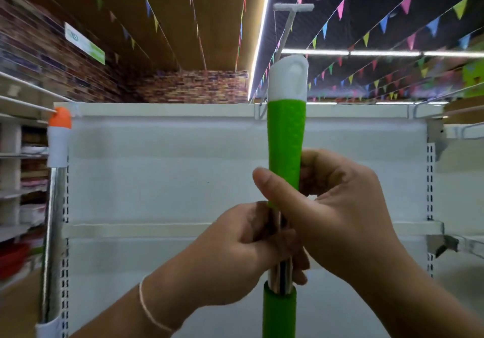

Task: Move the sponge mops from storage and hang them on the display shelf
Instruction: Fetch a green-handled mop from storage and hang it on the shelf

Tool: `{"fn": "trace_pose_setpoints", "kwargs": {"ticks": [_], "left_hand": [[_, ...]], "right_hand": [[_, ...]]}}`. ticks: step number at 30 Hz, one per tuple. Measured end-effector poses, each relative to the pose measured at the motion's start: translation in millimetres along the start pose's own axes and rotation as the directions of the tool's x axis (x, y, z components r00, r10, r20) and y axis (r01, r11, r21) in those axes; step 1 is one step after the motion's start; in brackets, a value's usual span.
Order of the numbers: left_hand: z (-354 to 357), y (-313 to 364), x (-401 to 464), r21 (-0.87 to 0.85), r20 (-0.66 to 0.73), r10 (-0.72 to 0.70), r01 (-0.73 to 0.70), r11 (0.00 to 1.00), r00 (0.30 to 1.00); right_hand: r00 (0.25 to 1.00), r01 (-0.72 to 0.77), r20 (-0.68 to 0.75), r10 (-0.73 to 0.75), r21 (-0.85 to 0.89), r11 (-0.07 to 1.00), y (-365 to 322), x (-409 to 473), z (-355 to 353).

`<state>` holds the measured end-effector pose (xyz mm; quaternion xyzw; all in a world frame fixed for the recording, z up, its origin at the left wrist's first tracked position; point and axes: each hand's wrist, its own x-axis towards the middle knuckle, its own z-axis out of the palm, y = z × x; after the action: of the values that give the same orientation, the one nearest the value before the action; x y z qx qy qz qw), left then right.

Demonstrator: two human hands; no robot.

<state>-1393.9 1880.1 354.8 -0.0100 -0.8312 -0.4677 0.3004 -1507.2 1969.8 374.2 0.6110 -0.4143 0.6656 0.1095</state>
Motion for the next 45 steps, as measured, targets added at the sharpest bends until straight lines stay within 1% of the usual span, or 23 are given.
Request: {"fn": "trace_pose_setpoints", "kwargs": {"ticks": [3,6,14,23,29,35,40,45], "left_hand": [[0.0,12.2,1.3,-0.016,-0.004,0.030,-0.030,0.999,1.000],[-3.2,21.9,4.8,-0.015,0.010,0.044,-0.044,0.999,0.999],[-5.4,33.6,16.3,-0.021,0.081,0.035,-0.034,0.999,0.996],[-7.5,25.5,25.7,0.016,0.077,0.000,-0.001,1.000,0.997],[-14.1,16.2,33.2,0.046,0.068,-0.025,0.022,0.999,0.997],[-24.4,2.8,41.3,0.029,0.055,-0.019,0.017,0.999,0.998],[-30.5,-8.6,49.3,0.046,0.068,-0.033,0.030,0.999,0.997],[-33.5,-21.7,57.3,0.016,0.062,-0.045,0.044,0.999,0.997]], "right_hand": [[1.000,0.001,0.016,-0.001,0.036,0.999,-10.3,8.1,-3.4],[0.999,0.036,0.008,-0.037,0.052,0.998,-16.4,16.7,-3.8],[0.995,0.058,-0.078,-0.056,0.022,0.998,-16.5,25.6,-6.8],[0.998,0.021,-0.066,-0.022,-0.016,1.000,-2.8,29.0,-6.4],[0.998,0.033,-0.056,-0.034,-0.022,0.999,9.6,33.1,-3.8],[0.999,0.024,-0.040,-0.025,-0.009,1.000,24.7,40.4,3.4],[0.999,-0.004,-0.032,0.004,-0.004,1.000,36.3,44.3,6.3],[1.000,-0.023,-0.017,0.023,-0.025,0.999,50.9,48.0,9.2]]}}
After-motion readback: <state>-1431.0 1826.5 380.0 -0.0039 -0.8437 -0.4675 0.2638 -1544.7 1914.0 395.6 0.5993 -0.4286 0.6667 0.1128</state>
